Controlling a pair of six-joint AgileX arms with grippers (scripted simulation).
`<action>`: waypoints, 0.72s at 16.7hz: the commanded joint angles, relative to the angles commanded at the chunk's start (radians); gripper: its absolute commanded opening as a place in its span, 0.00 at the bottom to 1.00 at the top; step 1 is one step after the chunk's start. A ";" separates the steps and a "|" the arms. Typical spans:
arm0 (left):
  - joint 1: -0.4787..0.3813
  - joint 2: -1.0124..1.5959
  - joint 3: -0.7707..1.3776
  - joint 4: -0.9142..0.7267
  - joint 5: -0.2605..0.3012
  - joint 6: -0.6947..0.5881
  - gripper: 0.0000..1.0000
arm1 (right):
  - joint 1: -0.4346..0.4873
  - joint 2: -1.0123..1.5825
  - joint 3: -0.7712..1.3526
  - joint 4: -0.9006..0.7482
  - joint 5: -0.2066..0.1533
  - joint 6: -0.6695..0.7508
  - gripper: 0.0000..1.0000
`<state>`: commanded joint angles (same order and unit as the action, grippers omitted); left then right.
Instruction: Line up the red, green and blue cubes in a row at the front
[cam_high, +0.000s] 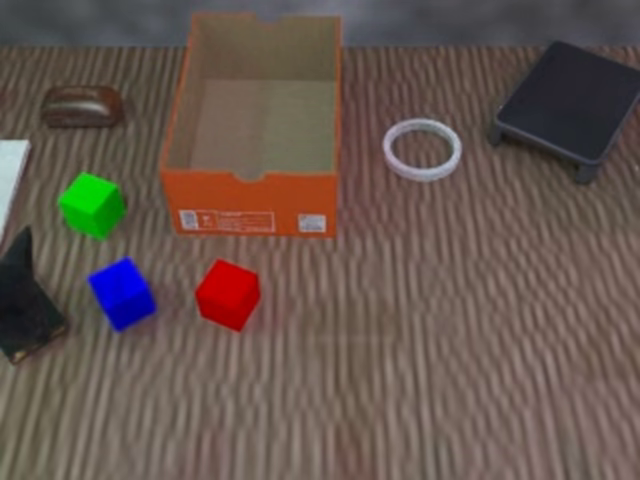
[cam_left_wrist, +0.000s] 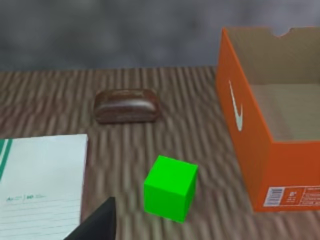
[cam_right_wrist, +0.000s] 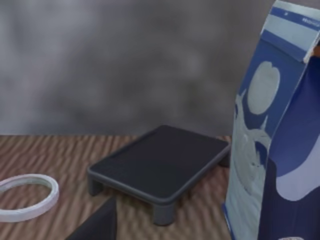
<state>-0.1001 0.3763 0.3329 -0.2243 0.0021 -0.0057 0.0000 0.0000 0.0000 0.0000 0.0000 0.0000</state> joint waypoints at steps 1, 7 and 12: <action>-0.020 0.093 0.070 -0.049 0.000 -0.001 1.00 | 0.000 0.000 0.000 0.000 0.000 0.000 1.00; -0.156 0.749 0.522 -0.377 0.000 -0.009 1.00 | 0.000 0.000 0.000 0.000 0.000 0.000 1.00; -0.262 1.237 0.871 -0.634 0.002 -0.015 1.00 | 0.000 0.000 0.000 0.000 0.000 0.000 1.00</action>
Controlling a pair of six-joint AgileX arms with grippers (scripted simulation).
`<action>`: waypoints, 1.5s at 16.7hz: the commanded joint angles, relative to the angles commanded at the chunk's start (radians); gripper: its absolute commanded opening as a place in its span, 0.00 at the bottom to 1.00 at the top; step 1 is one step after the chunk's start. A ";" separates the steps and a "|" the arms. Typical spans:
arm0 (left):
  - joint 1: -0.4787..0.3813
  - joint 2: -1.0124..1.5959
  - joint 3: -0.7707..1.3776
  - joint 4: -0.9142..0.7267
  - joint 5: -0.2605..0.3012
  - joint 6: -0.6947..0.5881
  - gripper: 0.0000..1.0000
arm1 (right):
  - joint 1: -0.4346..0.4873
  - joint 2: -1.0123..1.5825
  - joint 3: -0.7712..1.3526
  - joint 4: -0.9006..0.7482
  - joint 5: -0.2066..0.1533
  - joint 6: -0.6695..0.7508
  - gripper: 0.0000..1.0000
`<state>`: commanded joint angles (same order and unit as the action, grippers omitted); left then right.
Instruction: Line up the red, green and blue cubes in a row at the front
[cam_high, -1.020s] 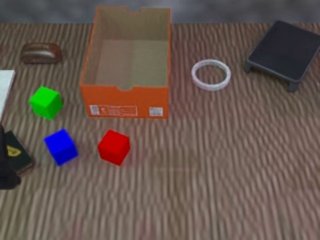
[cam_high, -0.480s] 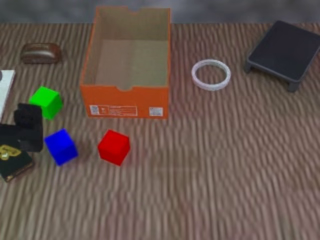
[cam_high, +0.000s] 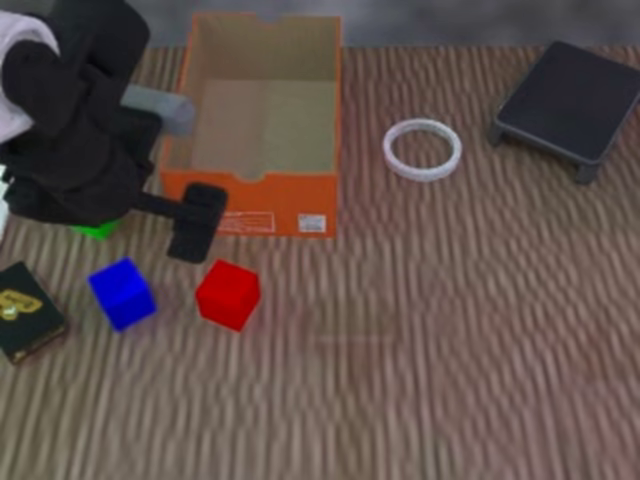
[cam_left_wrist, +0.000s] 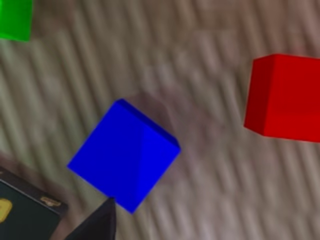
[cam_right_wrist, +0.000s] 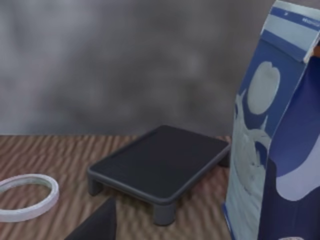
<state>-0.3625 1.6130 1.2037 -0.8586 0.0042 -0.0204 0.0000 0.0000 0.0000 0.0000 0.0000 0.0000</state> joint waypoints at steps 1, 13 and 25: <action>-0.018 0.078 0.062 -0.043 0.000 -0.001 1.00 | 0.000 0.000 0.000 0.000 0.000 0.000 1.00; -0.106 0.442 0.371 -0.232 -0.002 -0.005 1.00 | 0.000 0.000 0.000 0.000 0.000 0.000 1.00; -0.104 0.575 0.197 0.075 -0.001 -0.002 1.00 | 0.000 0.000 0.000 0.000 0.000 0.000 1.00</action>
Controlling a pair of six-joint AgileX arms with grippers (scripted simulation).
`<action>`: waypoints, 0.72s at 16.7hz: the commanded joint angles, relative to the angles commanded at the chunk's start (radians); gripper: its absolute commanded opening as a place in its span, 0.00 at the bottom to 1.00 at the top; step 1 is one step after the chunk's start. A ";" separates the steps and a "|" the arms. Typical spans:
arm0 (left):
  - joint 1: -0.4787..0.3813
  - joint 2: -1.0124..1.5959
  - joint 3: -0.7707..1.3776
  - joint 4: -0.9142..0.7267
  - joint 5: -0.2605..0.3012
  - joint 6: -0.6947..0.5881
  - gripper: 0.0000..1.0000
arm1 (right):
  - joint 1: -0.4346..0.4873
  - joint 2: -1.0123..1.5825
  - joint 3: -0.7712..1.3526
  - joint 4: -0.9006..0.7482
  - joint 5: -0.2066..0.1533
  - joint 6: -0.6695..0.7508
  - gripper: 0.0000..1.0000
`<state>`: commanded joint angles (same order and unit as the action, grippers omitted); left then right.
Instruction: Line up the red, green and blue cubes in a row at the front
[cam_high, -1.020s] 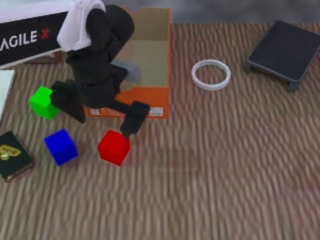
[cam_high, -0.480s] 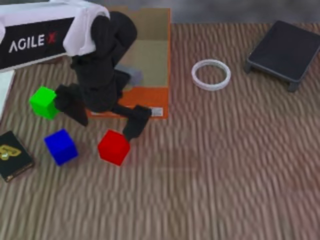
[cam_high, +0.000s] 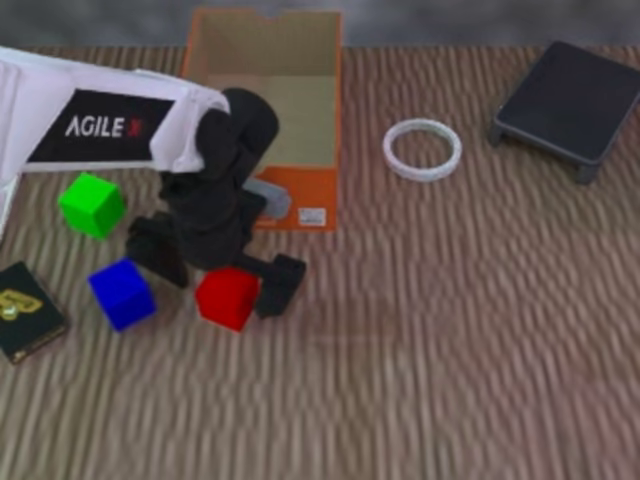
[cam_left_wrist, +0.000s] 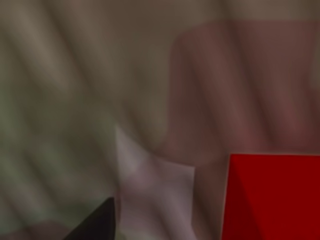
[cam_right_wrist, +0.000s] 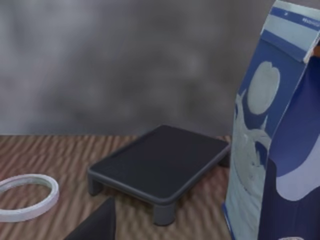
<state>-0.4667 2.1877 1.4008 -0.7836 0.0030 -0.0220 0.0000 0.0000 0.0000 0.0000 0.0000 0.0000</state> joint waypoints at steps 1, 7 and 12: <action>0.000 0.001 -0.001 0.001 0.000 0.000 1.00 | 0.000 0.000 0.000 0.000 0.000 0.000 1.00; 0.000 0.001 -0.001 0.001 0.000 0.000 0.77 | 0.000 0.000 0.000 0.000 0.000 0.000 1.00; 0.000 0.001 -0.001 0.001 0.000 0.000 0.40 | 0.000 0.000 0.000 0.000 0.000 0.000 1.00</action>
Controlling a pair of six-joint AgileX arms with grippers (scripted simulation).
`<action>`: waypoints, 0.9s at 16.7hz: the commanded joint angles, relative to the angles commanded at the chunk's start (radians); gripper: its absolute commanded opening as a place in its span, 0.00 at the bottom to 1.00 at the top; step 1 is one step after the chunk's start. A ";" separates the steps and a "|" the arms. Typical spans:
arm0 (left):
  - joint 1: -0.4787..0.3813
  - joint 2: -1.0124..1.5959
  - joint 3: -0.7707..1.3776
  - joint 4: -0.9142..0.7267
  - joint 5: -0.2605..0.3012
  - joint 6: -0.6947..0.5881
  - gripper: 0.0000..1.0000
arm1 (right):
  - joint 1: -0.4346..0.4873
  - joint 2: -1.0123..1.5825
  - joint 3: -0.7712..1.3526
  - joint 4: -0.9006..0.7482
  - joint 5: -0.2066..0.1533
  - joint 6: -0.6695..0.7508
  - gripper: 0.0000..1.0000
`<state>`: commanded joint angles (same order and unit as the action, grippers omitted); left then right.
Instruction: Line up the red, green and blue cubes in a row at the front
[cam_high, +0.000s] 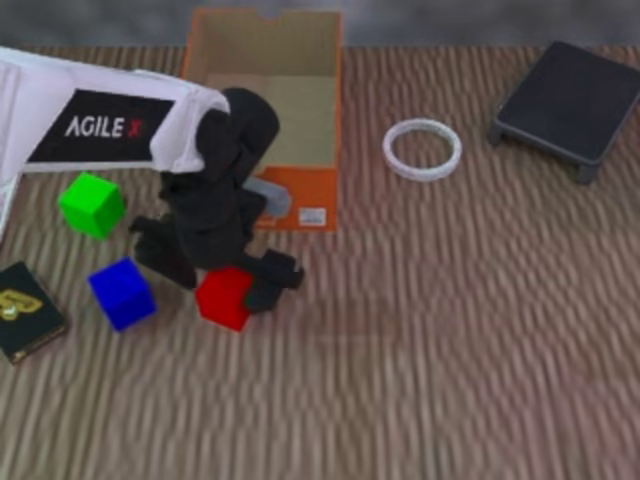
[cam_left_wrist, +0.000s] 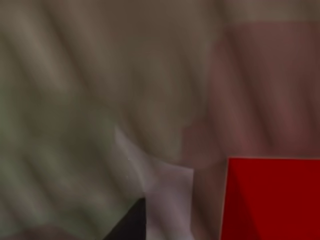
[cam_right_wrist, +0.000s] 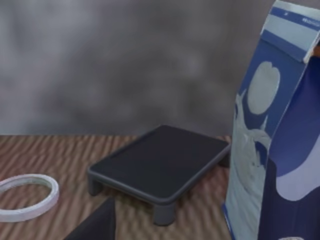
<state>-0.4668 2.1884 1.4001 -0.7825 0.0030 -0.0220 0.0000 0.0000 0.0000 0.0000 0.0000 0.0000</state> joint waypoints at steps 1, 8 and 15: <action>0.000 0.000 0.000 0.000 0.000 0.000 0.32 | 0.000 0.000 0.000 0.000 0.000 0.000 1.00; 0.000 0.000 0.000 0.000 0.000 0.000 0.00 | 0.000 0.000 0.000 0.000 0.000 0.000 1.00; 0.001 -0.031 0.013 -0.015 -0.001 0.001 0.00 | 0.000 0.000 0.000 0.000 0.000 0.000 1.00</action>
<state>-0.4654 2.1571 1.4130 -0.7974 0.0020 -0.0212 0.0000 0.0000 0.0000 0.0000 0.0000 0.0000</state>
